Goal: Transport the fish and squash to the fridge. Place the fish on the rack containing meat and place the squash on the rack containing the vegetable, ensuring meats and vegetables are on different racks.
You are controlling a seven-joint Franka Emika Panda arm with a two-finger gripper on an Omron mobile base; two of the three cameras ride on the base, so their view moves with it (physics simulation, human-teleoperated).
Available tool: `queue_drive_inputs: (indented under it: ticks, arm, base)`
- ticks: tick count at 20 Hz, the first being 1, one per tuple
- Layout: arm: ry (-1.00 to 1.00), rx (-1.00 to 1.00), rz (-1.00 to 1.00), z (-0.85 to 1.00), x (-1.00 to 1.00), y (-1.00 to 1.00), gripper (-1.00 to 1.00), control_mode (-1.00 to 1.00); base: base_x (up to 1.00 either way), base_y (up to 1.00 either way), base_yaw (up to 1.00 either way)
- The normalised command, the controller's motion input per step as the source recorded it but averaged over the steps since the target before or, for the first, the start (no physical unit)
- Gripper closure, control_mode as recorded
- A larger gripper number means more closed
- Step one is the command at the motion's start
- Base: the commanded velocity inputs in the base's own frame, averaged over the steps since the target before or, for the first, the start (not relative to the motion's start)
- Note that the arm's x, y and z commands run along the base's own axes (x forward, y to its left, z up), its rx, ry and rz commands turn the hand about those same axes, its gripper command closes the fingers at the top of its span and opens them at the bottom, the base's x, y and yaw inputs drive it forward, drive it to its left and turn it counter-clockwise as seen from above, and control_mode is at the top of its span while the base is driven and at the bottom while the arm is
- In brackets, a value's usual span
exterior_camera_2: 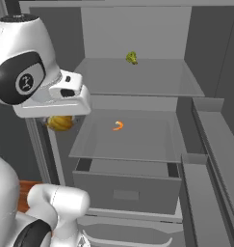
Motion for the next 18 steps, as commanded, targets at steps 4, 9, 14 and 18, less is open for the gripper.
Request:
queue_drive_inputs:
  ticks: [4,9,14,18]
  arm:
    - [0.0,0.0,0.0,0.14,0.71,-0.4,1.0,-1.0]
    - [-0.12,0.0,0.0,0.23,0.49,-0.36,1.0,-1.0]
    - [-0.22,0.0,0.0,0.18,0.41,-0.27,1.0,-1.0]
    - [-0.17,0.0,0.0,0.01,0.63,-0.1,1.0,-1.0]
  base:
    - [0.0,0.0,0.0]
    - [0.0,0.0,0.0]
    - [0.0,0.0,0.0]
    - [0.0,0.0,0.0]
